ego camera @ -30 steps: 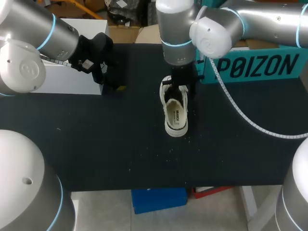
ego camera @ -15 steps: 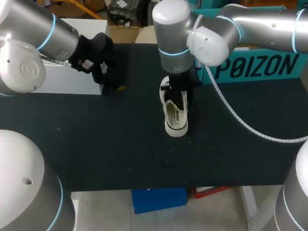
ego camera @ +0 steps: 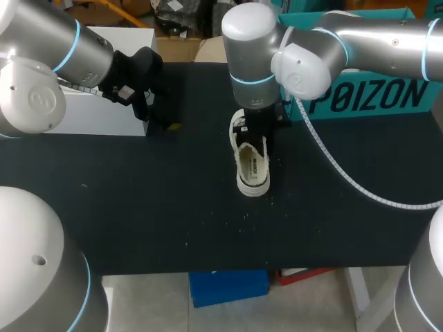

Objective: Take the shoe out of the shoebox, open the shoe tongue, remove and reinsert the insole, then place the shoe into the shoebox

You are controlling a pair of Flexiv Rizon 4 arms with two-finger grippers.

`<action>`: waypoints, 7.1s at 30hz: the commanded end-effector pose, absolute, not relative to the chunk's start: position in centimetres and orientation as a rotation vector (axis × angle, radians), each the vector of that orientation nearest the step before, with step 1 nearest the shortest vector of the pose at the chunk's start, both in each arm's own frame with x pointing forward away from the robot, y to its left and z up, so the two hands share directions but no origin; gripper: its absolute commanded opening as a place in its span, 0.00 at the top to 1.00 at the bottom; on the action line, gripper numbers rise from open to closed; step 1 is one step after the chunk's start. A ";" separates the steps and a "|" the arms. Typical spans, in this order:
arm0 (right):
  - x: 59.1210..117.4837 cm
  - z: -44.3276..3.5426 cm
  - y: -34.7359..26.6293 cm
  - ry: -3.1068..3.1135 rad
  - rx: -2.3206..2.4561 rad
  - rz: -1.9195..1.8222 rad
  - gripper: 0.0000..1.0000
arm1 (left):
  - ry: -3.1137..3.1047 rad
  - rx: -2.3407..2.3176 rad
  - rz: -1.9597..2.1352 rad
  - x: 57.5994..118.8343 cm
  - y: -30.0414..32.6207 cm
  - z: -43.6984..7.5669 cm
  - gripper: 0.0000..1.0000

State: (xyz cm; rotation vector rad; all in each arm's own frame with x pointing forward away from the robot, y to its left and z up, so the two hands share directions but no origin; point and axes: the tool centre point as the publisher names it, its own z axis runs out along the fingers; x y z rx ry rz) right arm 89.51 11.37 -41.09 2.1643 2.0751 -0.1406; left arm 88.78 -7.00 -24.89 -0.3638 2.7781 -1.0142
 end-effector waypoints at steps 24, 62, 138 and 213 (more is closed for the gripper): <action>93.4 -23.4 6.7 2.707 1.426 0.064 1.00 | 2.777 -0.366 -1.010 88.7 -7.0 -24.9 0.00; 99.9 -19.4 0.3 2.959 0.621 -0.218 1.00 | 2.777 -0.366 -1.010 88.7 -7.0 -24.9 0.00; 117.8 -30.7 -17.4 3.124 0.294 -0.048 1.00 | 2.777 -0.366 -1.010 88.7 -7.0 -24.9 0.00; 100.9 -21.0 -8.3 2.741 1.024 -0.286 0.00 | 2.777 -0.366 -1.010 88.7 -7.0 -24.9 0.00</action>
